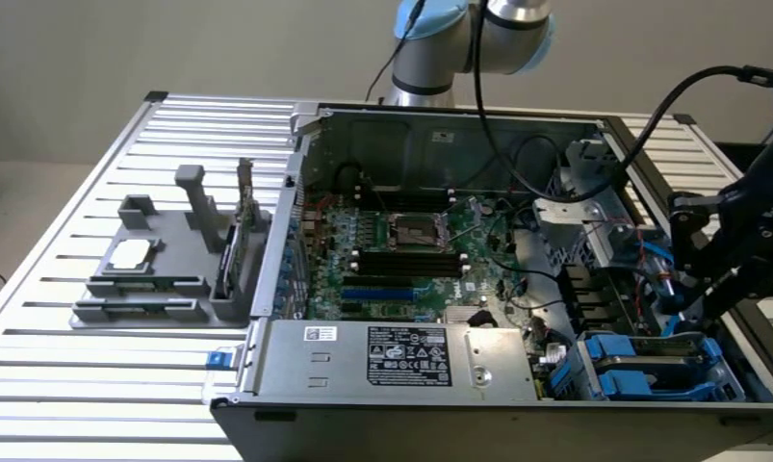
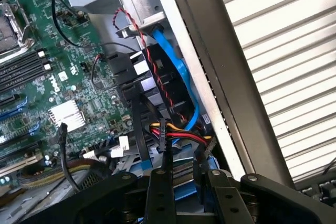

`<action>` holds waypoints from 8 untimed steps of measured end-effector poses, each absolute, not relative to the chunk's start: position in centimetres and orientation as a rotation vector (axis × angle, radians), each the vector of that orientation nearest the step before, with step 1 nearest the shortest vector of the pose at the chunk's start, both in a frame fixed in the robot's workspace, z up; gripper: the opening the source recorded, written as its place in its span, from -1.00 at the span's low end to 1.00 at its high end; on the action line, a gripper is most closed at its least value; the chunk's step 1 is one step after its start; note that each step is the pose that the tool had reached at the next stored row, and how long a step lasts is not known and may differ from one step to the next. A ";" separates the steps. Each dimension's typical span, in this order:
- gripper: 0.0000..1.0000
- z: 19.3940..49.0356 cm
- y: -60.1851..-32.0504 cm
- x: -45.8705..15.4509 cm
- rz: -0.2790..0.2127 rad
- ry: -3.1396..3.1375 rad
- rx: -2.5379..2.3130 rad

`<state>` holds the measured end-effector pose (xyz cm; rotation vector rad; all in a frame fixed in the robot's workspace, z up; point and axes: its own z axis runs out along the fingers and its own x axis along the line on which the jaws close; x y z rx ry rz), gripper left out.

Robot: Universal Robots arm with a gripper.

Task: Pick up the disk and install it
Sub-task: 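Insert the first disk wire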

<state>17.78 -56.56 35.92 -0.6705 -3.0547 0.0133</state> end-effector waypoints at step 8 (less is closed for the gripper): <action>-0.40 35.9 -56.6 18.4 0.013 -3.043 -0.722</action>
